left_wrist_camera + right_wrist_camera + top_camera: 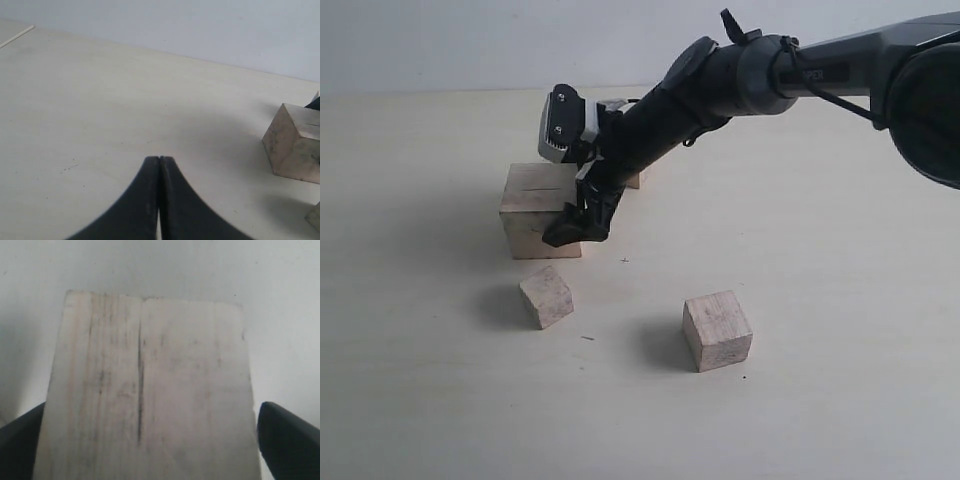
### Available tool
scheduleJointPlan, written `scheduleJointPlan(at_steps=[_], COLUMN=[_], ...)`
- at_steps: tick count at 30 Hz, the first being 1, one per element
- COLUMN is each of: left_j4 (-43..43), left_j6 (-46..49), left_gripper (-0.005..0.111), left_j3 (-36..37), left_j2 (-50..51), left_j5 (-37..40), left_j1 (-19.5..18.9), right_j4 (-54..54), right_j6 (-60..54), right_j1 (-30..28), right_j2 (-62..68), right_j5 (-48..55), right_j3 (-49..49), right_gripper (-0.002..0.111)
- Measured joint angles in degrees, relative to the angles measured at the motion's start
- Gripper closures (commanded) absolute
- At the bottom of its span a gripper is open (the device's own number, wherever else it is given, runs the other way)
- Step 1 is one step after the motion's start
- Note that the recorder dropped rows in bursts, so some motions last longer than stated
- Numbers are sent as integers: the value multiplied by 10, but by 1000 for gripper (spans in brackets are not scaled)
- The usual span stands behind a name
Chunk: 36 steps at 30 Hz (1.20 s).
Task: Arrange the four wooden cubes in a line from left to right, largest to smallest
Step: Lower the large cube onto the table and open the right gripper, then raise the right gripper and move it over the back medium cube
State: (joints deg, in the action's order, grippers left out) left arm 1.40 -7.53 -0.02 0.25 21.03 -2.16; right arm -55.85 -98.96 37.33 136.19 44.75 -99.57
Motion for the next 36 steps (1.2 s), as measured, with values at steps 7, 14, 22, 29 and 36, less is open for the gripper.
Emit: scheduleJointPlan(at_steps=[7,14,22,29,36], left_j4=[0,0,0,0,0], left_j6=[0,0,0,0,0], left_gripper=[107,107,107,107,107], left_j3=[0,0,0,0,0], left_j2=[0,0,0,0,0], left_j5=[0,0,0,0,0], left_j1=[0,0,0,0,0], right_j4=[-1,-17,-50,-21,15], right_j6=[-1,-2,0,30,76], right_j1=[-6,-11,-11,-11,-35], right_j2=[-32,-38,-90,-90,-96], right_j5=[3,24,40,-27,-50], right_j3=[0,0,0,0,0], right_gripper=[5,5,5,6,6])
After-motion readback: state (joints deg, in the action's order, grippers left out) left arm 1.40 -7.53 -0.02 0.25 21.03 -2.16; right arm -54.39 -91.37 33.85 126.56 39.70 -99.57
